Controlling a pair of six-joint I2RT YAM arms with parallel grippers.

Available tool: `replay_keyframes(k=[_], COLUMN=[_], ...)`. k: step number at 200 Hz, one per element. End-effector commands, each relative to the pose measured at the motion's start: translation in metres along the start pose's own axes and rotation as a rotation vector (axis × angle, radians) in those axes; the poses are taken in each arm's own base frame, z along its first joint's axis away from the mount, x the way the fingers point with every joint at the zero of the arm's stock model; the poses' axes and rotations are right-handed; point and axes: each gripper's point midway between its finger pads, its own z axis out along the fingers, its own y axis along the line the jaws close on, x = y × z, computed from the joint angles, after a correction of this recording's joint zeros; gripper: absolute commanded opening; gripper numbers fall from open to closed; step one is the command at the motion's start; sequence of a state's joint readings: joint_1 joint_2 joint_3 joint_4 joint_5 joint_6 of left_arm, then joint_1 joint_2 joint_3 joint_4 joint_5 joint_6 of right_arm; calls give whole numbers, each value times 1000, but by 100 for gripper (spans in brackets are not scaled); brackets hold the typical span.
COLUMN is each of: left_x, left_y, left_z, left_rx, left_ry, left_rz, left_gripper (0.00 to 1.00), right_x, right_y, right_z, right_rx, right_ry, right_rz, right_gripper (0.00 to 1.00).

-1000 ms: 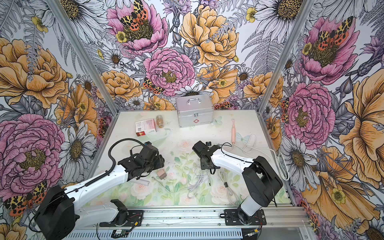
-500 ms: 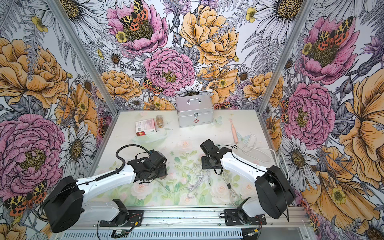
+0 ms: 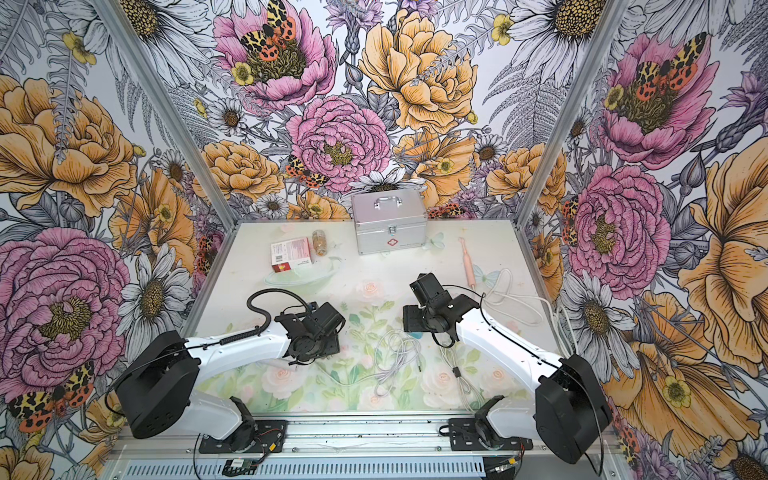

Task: Charge the electric toothbrush
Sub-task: Adjust the charging cable at the center of the board, then pick up the plug from the center of the board.

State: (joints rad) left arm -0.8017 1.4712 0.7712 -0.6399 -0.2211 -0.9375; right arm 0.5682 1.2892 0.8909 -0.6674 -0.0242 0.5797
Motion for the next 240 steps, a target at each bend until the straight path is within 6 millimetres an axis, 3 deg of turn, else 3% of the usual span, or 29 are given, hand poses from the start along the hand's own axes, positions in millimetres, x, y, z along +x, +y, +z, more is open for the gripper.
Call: replay_keyframes(k=[1, 40, 82, 119, 142, 167, 182, 199, 240], left_x=[-11, -11, -33, -67, -74, -70, -63, -59, -48], left_y=[-10, -13, -35, -84, -135, -168, -182, -192, -207], left_z=[1, 1, -17, -62, -108, -147, -165, -179, -197], left_rx=[-11, -1, 100, 338, 583, 776, 859, 910, 1001], left_ry=[-31, -52, -127, -301, -417, -558, -637, -699, -756], left_rz=[19, 36, 103, 247, 483, 737, 889, 1004, 1129], left_gripper=[62, 49, 41, 35, 33, 33, 32, 31, 28], right_x=[-26, -29, -35, -46, -55, -66, -68, -64, -54], right_y=[14, 13, 25, 42, 45, 46, 55, 58, 75], right_z=[-20, -26, -38, -60, -76, -102, -111, -108, -101], right_rx=[-66, -101, -172, -300, -428, -524, -590, -584, -594], right_ry=[-83, -86, -97, -98, -64, -60, -17, 28, 94], right_rz=[-15, 8, -7, 58, 168, 244, 264, 282, 269], right_gripper=[72, 72, 73, 73, 73, 74, 74, 73, 73])
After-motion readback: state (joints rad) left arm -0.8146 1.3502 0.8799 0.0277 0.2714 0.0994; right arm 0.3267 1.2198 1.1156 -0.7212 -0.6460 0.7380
